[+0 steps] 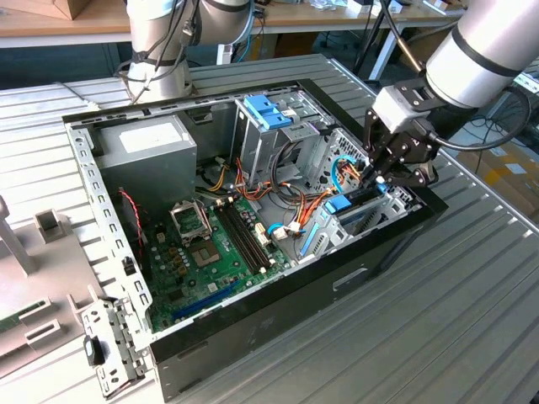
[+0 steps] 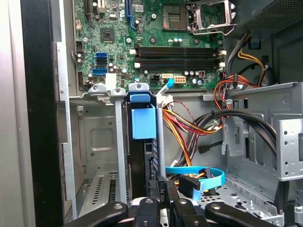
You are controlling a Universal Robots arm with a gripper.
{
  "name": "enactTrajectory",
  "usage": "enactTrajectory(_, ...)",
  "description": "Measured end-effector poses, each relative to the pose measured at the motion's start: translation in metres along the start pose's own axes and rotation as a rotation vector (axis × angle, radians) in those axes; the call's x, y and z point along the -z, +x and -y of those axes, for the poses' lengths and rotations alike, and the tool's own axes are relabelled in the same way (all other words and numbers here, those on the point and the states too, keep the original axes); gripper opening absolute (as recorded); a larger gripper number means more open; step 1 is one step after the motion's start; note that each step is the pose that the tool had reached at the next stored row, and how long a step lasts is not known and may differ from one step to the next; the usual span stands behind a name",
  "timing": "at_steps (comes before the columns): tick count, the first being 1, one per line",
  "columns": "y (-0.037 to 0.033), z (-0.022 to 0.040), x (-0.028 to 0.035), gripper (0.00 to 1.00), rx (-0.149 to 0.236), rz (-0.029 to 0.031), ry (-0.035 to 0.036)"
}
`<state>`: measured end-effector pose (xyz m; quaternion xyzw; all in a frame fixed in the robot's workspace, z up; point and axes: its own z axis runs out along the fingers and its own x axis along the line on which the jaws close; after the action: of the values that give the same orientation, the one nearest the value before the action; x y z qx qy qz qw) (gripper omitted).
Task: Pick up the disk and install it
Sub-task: 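Insert the first disk wire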
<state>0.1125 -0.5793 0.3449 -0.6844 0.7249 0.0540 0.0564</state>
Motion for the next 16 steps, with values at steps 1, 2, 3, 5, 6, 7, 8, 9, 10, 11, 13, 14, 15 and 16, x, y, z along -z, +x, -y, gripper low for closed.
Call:
enactTrajectory(1,0.0014,0.0001,0.0002,0.18,0.000,0.0000,0.0000)
enactTrajectory(2,0.0028,0.0001,0.0005,0.18,0.000,-0.0001,0.0000)
enactTrajectory(3,0.0035,0.0002,0.0006,0.18,0.000,-0.0001,0.0000)
enactTrajectory(5,0.0047,0.0003,0.0007,0.18,0.000,0.0000,0.0000)
enactTrajectory(6,0.0052,0.0003,0.0008,0.18,0.000,-0.0001,0.0000)
enactTrajectory(7,0.0053,0.0003,0.0007,0.18,0.000,0.0000,0.0000)
enactTrajectory(8,0.0054,0.0003,0.0005,0.18,0.000,-0.0001,0.0000)
enactTrajectory(9,0.0055,0.0003,0.0001,0.18,0.000,0.0001,0.0000)
enactTrajectory(10,0.0055,0.0003,-0.0001,0.18,0.000,0.0000,0.0000)
enactTrajectory(11,0.0056,0.0003,-0.0004,0.18,0.000,-0.0001,0.0000)
enactTrajectory(13,0.0057,0.0003,-0.0010,0.18,0.000,-0.0001,0.0000)
enactTrajectory(14,0.0058,0.0003,-0.0014,0.18,0.000,0.0001,0.0001)
enactTrajectory(15,0.0059,0.0003,-0.0019,0.18,0.000,0.0003,0.0000)
enactTrajectory(16,0.0059,0.0003,-0.0023,0.18,0.000,0.0003,0.0000)
